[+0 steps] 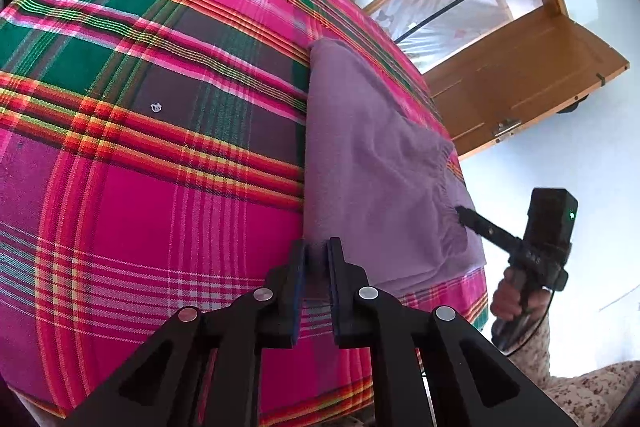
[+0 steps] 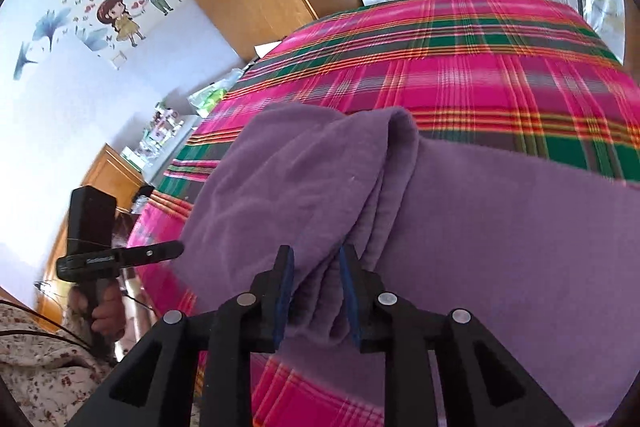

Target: Fold clothes

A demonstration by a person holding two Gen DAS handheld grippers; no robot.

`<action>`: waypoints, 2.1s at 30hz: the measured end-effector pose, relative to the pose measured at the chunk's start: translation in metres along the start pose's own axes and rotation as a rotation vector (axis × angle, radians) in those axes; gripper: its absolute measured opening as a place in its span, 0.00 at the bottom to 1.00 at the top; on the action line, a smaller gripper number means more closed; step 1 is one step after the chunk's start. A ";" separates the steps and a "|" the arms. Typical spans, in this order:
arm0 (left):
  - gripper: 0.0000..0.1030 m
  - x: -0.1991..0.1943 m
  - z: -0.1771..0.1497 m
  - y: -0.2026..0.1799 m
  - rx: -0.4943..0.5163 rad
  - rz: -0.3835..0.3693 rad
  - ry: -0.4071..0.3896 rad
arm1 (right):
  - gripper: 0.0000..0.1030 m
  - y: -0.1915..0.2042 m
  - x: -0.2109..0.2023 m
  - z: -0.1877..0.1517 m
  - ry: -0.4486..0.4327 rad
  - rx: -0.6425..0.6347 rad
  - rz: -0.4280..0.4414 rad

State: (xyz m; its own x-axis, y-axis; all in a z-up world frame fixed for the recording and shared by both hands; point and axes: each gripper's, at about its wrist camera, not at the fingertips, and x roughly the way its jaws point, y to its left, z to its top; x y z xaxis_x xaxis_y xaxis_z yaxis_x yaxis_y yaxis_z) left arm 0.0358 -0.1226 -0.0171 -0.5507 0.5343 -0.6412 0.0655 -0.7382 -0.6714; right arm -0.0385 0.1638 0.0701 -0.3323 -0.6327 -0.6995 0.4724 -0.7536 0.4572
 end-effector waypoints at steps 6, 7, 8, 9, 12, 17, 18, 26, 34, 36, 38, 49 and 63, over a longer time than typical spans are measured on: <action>0.11 0.001 -0.001 -0.004 0.002 0.018 -0.005 | 0.36 0.010 0.004 -0.005 0.011 -0.033 0.034; 0.11 0.001 -0.001 -0.005 0.003 0.022 -0.005 | 0.36 0.011 0.005 -0.006 0.017 -0.032 0.032; 0.11 0.002 -0.001 -0.005 0.004 0.025 -0.005 | 0.36 0.010 0.006 -0.007 0.022 -0.028 0.029; 0.11 0.002 -0.001 -0.006 0.004 0.028 -0.006 | 0.36 0.009 0.008 -0.008 0.028 -0.024 0.025; 0.11 0.003 -0.002 -0.007 0.001 0.034 -0.007 | 0.36 0.008 0.005 -0.010 0.020 -0.019 0.032; 0.11 0.004 -0.003 -0.009 -0.007 0.047 -0.011 | 0.36 0.005 0.000 -0.015 0.005 -0.010 0.047; 0.11 0.004 -0.003 -0.010 -0.007 0.051 -0.012 | 0.36 0.005 -0.001 -0.015 0.002 -0.009 0.050; 0.11 0.004 -0.007 -0.014 -0.006 0.069 -0.020 | 0.07 0.001 -0.008 -0.022 -0.023 0.005 0.072; 0.17 0.004 -0.009 -0.016 -0.001 0.078 -0.021 | 0.08 -0.011 0.002 -0.032 0.004 0.068 0.051; 0.17 0.003 -0.010 -0.016 -0.005 0.077 -0.022 | 0.09 -0.009 0.001 -0.032 0.006 0.062 0.042; 0.17 0.003 -0.011 -0.016 -0.005 0.077 -0.021 | 0.10 -0.003 0.000 -0.031 0.014 0.046 0.016; 0.17 0.004 -0.009 -0.016 -0.011 0.070 -0.021 | 0.32 0.034 0.015 0.019 -0.130 -0.168 -0.229; 0.17 0.000 -0.007 -0.006 0.004 0.039 -0.012 | 0.32 0.030 0.048 0.033 -0.129 -0.208 -0.316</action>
State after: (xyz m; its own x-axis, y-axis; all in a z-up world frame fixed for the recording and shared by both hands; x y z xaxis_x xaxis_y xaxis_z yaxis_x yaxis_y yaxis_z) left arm 0.0414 -0.1150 -0.0161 -0.5577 0.5002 -0.6623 0.0839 -0.7599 -0.6446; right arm -0.0672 0.1054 0.0686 -0.5811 -0.4029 -0.7072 0.4812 -0.8708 0.1007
